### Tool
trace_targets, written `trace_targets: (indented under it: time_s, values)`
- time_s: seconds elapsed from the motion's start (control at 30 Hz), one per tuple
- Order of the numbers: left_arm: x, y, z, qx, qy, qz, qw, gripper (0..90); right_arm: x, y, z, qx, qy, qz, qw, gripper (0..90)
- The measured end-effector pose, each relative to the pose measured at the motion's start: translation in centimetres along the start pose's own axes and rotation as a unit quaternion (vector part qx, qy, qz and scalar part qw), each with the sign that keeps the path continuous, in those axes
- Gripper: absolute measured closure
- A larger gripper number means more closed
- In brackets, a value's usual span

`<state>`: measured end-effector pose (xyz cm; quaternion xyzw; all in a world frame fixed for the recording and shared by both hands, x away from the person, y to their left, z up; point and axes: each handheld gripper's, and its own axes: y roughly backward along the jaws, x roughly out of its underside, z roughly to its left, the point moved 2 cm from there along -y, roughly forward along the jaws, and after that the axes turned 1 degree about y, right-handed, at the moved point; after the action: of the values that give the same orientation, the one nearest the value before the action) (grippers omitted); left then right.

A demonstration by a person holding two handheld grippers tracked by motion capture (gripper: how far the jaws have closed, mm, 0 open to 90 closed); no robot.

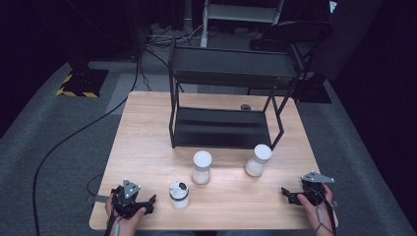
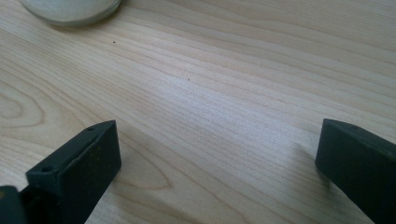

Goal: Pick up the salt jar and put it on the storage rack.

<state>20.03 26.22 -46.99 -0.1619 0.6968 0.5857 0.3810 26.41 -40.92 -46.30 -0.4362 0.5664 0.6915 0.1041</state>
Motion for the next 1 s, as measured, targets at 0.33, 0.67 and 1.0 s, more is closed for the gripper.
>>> trace_targets:
  time_s: [0.33,0.67,1.0]
  values:
    - [0.38,0.06,-0.04,0.001,0.002,-0.006,1.0000,0.7,0.00,0.00,0.00,0.000,0.000,0.000,1.0000,0.0]
    - [0.31,0.09,0.04,0.003,0.000,-0.004,1.0000,0.7,-0.04,-0.04,0.00,0.000,0.000,0.000,1.0000,0.0]
    - [0.23,0.24,0.11,0.004,0.010,-0.010,0.9999,4.9,-0.08,-0.09,0.02,0.000,0.000,0.000,1.0000,0.0]
